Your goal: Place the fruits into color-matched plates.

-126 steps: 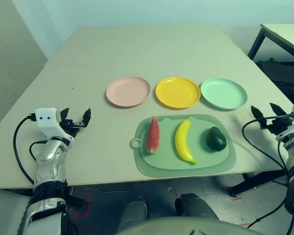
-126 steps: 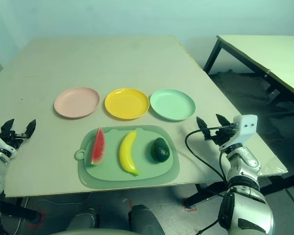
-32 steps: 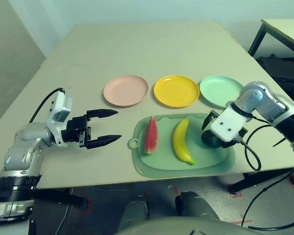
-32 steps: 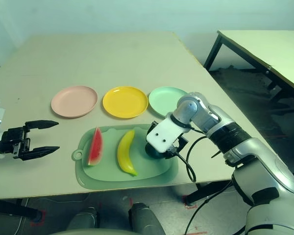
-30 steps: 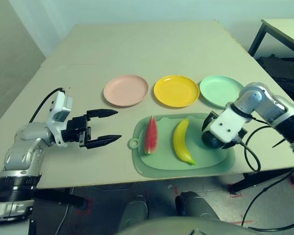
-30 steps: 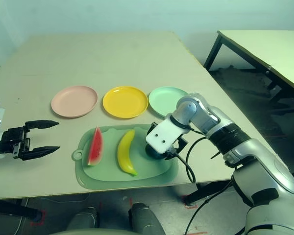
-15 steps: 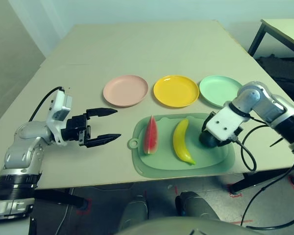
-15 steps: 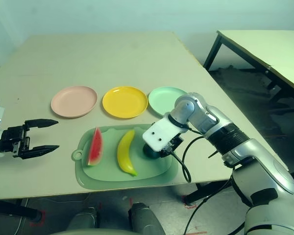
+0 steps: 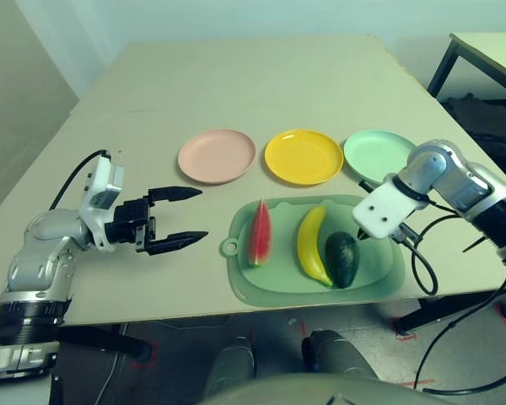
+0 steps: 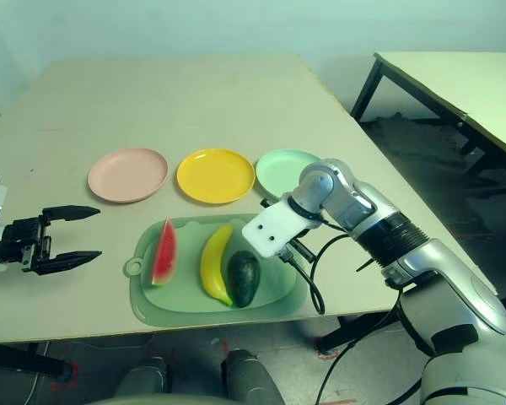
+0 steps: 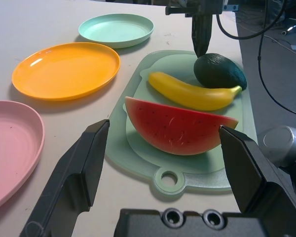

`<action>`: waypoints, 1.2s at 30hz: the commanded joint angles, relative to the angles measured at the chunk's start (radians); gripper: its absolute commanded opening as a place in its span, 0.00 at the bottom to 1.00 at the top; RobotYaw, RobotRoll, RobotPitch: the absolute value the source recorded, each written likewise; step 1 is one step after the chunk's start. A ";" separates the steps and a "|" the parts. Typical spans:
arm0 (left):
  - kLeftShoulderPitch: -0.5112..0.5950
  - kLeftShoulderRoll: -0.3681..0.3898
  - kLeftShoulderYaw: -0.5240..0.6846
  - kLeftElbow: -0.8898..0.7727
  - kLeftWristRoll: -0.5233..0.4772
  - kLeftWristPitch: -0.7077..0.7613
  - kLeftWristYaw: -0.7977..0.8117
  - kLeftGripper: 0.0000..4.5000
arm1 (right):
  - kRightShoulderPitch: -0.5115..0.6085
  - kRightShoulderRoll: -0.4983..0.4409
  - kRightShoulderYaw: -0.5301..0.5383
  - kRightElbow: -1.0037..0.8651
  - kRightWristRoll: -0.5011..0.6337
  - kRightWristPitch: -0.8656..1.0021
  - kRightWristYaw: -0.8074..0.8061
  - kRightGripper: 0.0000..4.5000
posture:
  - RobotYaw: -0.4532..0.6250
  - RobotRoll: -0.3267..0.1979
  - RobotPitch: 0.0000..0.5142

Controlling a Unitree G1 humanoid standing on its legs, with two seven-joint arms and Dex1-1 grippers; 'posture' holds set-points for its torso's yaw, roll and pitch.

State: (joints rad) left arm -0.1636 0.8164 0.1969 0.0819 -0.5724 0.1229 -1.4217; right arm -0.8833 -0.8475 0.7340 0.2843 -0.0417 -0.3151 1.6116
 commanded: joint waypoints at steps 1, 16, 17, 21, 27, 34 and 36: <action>0.005 0.006 -0.003 0.001 0.011 0.003 -0.004 1.00 | 0.007 -0.002 -0.006 0.000 -0.008 -0.012 0.003 0.01 | 0.36 0.62 0.10; -0.012 -0.003 -0.023 0.020 0.026 -0.008 -0.013 1.00 | -0.124 -0.093 0.062 0.145 -0.052 -0.239 0.003 0.93 | 0.35 0.62 0.08; -0.013 -0.005 -0.024 0.022 0.028 -0.010 -0.014 1.00 | -0.134 -0.095 0.065 0.148 -0.047 -0.244 0.003 1.00 | 0.35 0.62 0.07; -0.015 -0.010 -0.024 0.026 0.030 -0.013 -0.015 1.00 | -0.162 -0.101 0.065 0.091 0.020 -0.230 0.003 1.00 | 0.35 0.62 0.07; -0.021 -0.014 -0.026 0.038 0.033 -0.018 -0.017 1.00 | -0.160 -0.168 0.094 -0.110 0.125 -0.223 0.003 1.00 | 0.34 0.62 0.07; -0.036 -0.017 -0.031 0.070 0.040 -0.029 -0.026 1.00 | -0.143 -0.261 0.138 -0.344 0.182 -0.314 0.003 1.00 | 0.34 0.62 0.09; -0.038 -0.019 -0.033 0.076 0.042 -0.032 -0.027 1.00 | -0.146 -0.257 0.137 -0.359 0.175 -0.315 0.003 1.00 | 0.34 0.62 0.09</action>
State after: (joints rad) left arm -0.1953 0.8021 0.1766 0.1436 -0.5481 0.1006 -1.4421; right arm -1.0290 -1.1029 0.8563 -0.0548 0.1238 -0.6238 1.6116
